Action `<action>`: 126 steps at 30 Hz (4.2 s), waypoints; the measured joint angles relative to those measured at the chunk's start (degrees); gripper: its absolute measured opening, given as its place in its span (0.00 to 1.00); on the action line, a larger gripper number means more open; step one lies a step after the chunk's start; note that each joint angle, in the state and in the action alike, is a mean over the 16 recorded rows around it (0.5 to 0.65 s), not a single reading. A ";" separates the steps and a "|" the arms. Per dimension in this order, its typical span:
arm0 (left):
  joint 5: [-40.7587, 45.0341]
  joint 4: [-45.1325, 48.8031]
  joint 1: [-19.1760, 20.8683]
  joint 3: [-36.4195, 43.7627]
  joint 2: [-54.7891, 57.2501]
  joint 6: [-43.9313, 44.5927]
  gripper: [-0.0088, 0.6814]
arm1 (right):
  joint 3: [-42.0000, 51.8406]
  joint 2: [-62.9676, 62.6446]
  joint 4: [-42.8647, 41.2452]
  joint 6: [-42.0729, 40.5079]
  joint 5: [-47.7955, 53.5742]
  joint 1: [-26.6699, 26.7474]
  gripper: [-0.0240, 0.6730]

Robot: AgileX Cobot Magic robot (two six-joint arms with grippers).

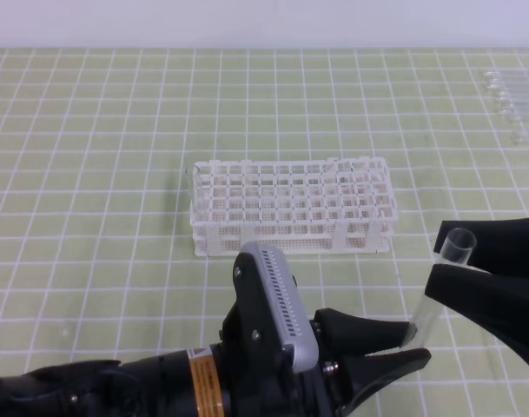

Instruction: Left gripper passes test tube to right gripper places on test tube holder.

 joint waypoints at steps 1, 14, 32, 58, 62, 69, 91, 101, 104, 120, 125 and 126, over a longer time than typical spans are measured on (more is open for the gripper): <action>0.07 0.02 0.00 0.00 0.03 0.00 0.07 | 0.00 0.00 0.03 0.00 0.00 0.00 0.44; -1.82 -0.22 0.00 0.00 0.73 -0.16 0.07 | 0.00 0.00 0.18 -0.76 -0.46 0.00 0.27; -8.11 -0.56 0.05 0.01 3.45 -0.25 0.04 | -0.01 0.00 0.07 -1.73 -1.28 0.00 0.20; -5.31 -2.79 0.00 -0.01 3.31 -0.45 0.54 | -0.05 0.00 -2.14 -1.92 -1.49 -0.03 0.19; -2.68 -2.97 0.11 0.00 2.59 -0.47 0.56 | -0.05 0.00 -1.90 -3.02 -2.45 0.00 0.19; 8.56 -3.13 0.79 0.07 -1.69 -0.47 0.55 | -0.07 0.00 -0.31 -4.72 -5.33 0.00 0.19; 66.61 -6.39 1.74 4.15 -43.01 -7.77 0.02 | -0.14 0.00 4.27 -8.85 -10.94 0.00 0.19; 71.79 -10.44 1.75 10.42 -63.20 -8.84 0.01 | -0.14 0.00 4.37 -8.90 -11.98 0.00 0.19; 73.22 -10.90 1.75 11.18 -66.53 -9.37 0.01 | -0.14 0.00 4.39 -8.90 -12.88 0.00 0.19; 77.33 -11.32 1.73 11.50 -70.08 -10.78 0.01 | -0.14 0.05 4.57 -8.91 -18.97 0.02 0.19; 77.17 -11.21 1.74 11.51 -70.01 -10.66 0.01 | -0.14 0.74 4.61 -8.94 -20.25 0.05 0.19; 77.12 -11.17 1.74 11.52 -69.97 -10.66 0.01 | -0.14 1.03 4.62 -8.95 -20.51 0.06 0.19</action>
